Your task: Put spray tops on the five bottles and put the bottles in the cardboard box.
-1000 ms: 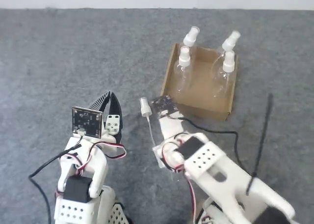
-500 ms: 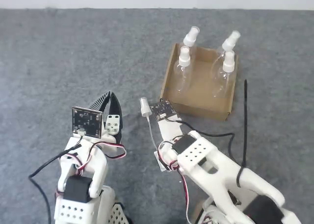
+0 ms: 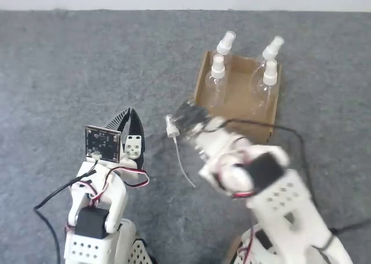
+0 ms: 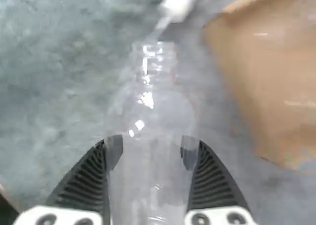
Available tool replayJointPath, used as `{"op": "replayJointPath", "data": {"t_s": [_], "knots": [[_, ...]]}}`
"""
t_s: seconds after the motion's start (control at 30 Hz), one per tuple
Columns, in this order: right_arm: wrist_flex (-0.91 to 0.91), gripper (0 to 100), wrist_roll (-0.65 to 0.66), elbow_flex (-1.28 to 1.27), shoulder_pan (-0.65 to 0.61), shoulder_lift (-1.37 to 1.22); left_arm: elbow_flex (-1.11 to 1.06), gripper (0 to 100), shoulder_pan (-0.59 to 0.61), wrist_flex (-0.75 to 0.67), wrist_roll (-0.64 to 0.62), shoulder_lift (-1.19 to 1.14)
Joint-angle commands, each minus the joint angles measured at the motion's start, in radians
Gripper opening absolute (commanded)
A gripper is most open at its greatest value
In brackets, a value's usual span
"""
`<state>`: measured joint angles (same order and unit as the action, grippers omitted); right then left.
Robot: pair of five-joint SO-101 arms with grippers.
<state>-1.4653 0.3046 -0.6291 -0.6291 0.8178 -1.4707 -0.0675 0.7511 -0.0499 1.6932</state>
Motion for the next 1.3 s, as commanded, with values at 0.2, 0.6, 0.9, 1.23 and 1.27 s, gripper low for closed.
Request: {"op": "replayJointPath", "data": {"t_s": [0.2,0.6,0.9,1.23,1.27], "knots": [[-0.186,0.7,0.216,0.311,0.631,0.064,0.008,1,0.0,-0.005,-0.011,-0.011],[0.28,0.7,0.347,0.023,1.106,-0.277,0.036,1,-0.002,0.0,-0.014,-0.052],[0.529,0.9,0.354,-0.064,1.191,-0.547,0.297,2,-0.002,-0.052,-0.015,-0.64],[0.593,1.0,0.356,-0.064,1.202,-0.662,0.645,20,-0.044,-0.048,-0.02,-1.289],[0.593,1.1,0.356,-0.064,1.202,-0.673,0.671,20,-0.052,-0.048,-0.02,-1.339]]}}
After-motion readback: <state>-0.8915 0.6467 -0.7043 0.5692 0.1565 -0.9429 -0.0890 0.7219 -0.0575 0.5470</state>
